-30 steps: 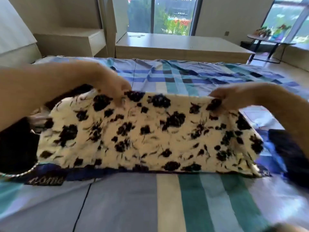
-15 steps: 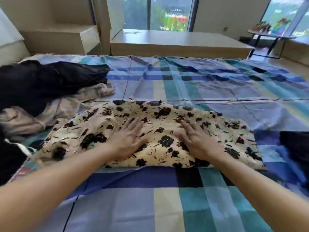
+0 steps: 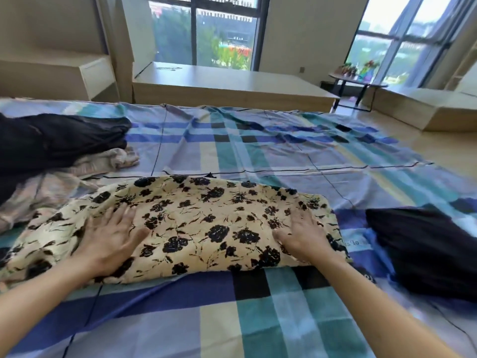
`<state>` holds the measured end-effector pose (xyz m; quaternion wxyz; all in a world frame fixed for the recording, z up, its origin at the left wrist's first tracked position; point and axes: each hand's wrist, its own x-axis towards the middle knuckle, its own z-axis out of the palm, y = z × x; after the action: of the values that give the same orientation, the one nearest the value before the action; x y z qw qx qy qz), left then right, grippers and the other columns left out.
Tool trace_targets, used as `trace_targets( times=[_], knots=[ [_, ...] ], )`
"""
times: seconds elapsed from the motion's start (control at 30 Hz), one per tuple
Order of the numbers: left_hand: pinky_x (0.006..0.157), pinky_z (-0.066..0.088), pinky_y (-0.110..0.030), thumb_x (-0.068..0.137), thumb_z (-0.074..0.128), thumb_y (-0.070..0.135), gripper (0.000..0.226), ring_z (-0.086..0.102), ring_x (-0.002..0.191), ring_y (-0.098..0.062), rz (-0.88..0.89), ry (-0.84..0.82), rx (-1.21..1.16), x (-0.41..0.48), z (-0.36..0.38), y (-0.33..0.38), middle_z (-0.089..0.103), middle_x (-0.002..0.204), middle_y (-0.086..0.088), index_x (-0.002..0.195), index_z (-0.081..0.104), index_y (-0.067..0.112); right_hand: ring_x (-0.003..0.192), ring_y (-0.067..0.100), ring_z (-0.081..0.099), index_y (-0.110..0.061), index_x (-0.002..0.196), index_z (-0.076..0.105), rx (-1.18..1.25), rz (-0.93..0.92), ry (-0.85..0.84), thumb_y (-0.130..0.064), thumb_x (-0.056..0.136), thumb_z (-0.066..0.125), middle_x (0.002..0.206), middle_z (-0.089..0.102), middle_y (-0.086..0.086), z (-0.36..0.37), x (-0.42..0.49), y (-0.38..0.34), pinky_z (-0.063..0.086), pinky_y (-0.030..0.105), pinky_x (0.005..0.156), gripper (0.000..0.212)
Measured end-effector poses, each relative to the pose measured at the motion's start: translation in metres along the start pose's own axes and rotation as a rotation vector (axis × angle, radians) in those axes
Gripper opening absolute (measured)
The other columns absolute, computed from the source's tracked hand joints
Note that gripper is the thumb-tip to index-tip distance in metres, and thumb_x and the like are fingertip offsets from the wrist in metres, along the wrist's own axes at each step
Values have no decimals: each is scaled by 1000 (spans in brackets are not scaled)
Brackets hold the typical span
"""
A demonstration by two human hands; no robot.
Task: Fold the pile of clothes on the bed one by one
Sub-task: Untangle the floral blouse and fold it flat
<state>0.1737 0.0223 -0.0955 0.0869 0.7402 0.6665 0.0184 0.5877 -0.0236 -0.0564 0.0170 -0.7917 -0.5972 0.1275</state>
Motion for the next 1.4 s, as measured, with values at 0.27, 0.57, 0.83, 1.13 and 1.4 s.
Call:
trace_targets(
  times=[0.27,0.57,0.83,1.13,1.4],
  knots=[
    [123,-15,-43,81,18,88,97,-26,149,-14,432,-49,37,-46,-12,108,-26,161,9,156,-15,36,58,20,69,-9,80,60,293,147,-297,-77,88,40,61,69,2,-4,-51,-2,61,45,83,71],
    [123,17,-44,86,66,22,91,21,152,-27,464,113,191,-52,15,161,13,166,-6,160,14,22,94,29,65,-2,110,58,1210,416,-54,-39,93,66,102,66,13,-15,-40,4,57,44,78,42],
    [77,58,-28,94,45,-3,59,67,108,-16,498,262,152,-54,8,185,58,142,3,147,39,21,91,39,69,-4,100,62,1708,511,-124,-16,85,76,99,71,23,-23,-42,10,54,56,88,23],
    [115,33,-56,104,39,45,71,32,143,-42,487,-146,344,-112,12,227,23,160,-24,159,11,10,89,31,54,-4,79,69,1430,490,-85,-9,84,65,94,66,14,-10,-9,31,49,51,101,7],
    [119,32,-39,96,22,64,74,43,140,-23,325,-464,-651,-96,-72,168,47,152,-6,149,44,17,77,33,71,0,94,68,1389,195,54,-13,86,74,90,73,20,-60,-52,-34,60,47,74,16]
  ],
)
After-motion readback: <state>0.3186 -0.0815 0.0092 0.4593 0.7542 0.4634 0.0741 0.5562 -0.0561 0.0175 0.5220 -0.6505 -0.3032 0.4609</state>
